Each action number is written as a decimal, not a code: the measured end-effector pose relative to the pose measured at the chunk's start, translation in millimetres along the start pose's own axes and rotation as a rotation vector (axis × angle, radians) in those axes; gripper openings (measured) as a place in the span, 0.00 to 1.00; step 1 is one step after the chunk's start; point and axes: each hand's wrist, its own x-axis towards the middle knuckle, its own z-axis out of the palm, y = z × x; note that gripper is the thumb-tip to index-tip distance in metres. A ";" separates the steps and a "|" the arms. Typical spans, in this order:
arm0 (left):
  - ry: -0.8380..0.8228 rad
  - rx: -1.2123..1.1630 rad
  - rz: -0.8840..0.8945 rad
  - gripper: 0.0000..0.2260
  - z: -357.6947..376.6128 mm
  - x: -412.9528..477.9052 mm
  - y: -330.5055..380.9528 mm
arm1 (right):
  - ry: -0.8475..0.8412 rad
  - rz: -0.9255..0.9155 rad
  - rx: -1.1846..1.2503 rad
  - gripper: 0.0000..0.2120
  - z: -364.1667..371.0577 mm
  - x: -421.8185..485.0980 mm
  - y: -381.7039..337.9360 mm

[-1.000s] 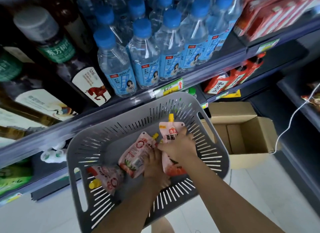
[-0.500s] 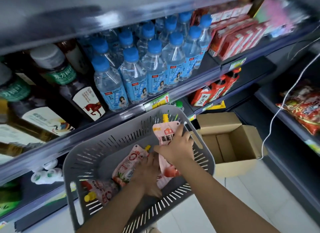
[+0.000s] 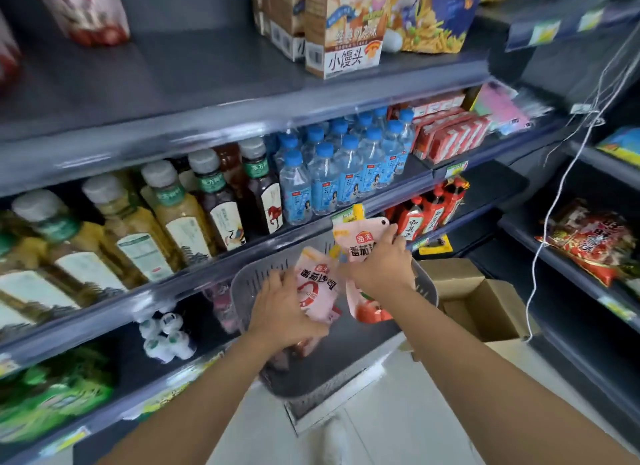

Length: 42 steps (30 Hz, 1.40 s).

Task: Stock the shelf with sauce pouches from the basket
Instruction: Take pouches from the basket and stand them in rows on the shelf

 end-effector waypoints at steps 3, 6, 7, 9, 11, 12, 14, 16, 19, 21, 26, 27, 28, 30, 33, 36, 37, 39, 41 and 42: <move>0.137 -0.097 -0.005 0.56 -44.1 -38.2 2.4 | 0.093 -0.058 0.052 0.56 -13.2 -37.2 -24.0; 0.327 -0.127 0.038 0.57 -87.9 -73.7 0.0 | 0.186 -0.124 0.133 0.55 -25.7 -68.9 -54.4; 0.393 -0.126 0.045 0.56 -101.9 -83.5 -1.9 | 0.211 -0.153 0.160 0.55 -30.5 -77.6 -65.3; 0.533 -0.126 0.051 0.53 -129.7 -100.6 -6.3 | 0.252 -0.218 0.195 0.55 -41.6 -92.1 -87.8; 0.664 -0.127 0.062 0.52 -156.9 -112.8 -9.2 | 0.291 -0.274 0.218 0.55 -54.6 -101.9 -110.8; 0.730 -0.130 0.073 0.51 -170.6 -116.8 -10.6 | 0.314 -0.301 0.234 0.55 -61.3 -104.6 -122.6; 0.836 -0.173 0.087 0.51 -198.0 -119.7 -11.0 | 0.361 -0.357 0.262 0.55 -74.6 -106.2 -146.0; 0.891 -0.232 0.087 0.50 -224.5 -116.4 -8.5 | 0.409 -0.427 0.293 0.55 -87.1 -102.4 -168.7; 0.955 -0.289 0.077 0.51 -258.8 -100.6 1.0 | 0.443 -0.501 0.343 0.55 -104.8 -91.5 -199.0; 1.005 -0.328 0.059 0.51 -279.1 -81.6 8.4 | 0.449 -0.536 0.364 0.55 -114.3 -78.7 -216.7; 1.114 -0.387 -0.070 0.50 -326.0 -11.7 16.9 | 0.436 -0.646 0.403 0.54 -132.7 -35.3 -249.6; 1.123 -0.400 -0.093 0.50 -332.8 2.0 15.1 | 0.430 -0.663 0.410 0.53 -134.0 -28.6 -253.4; 1.135 -0.408 -0.117 0.50 -339.0 18.3 12.8 | 0.419 -0.686 0.415 0.53 -135.0 -18.9 -257.7; 1.148 -0.412 -0.172 0.49 -348.1 48.8 7.1 | 0.396 -0.732 0.420 0.54 -135.0 -2.6 -265.0; 1.150 -0.406 -0.272 0.50 -353.4 85.6 -6.1 | 0.319 -0.782 0.449 0.54 -129.1 20.1 -272.9; 1.165 -0.417 -0.338 0.49 -354.4 116.0 -19.8 | 0.259 -0.804 0.501 0.53 -121.9 40.0 -278.1; 1.175 -0.427 -0.353 0.49 -356.0 125.4 -24.4 | 0.247 -0.804 0.503 0.53 -119.5 45.2 -281.0; 1.203 -0.448 -0.369 0.48 -361.9 144.0 -32.5 | 0.240 -0.807 0.509 0.53 -114.9 54.3 -289.2; 1.202 -0.430 -0.365 0.47 -369.0 161.1 -39.9 | 0.262 -0.813 0.528 0.53 -109.3 62.6 -298.4; 1.192 -0.412 -0.359 0.47 -371.2 168.6 -44.1 | 0.274 -0.812 0.533 0.53 -105.4 66.1 -303.0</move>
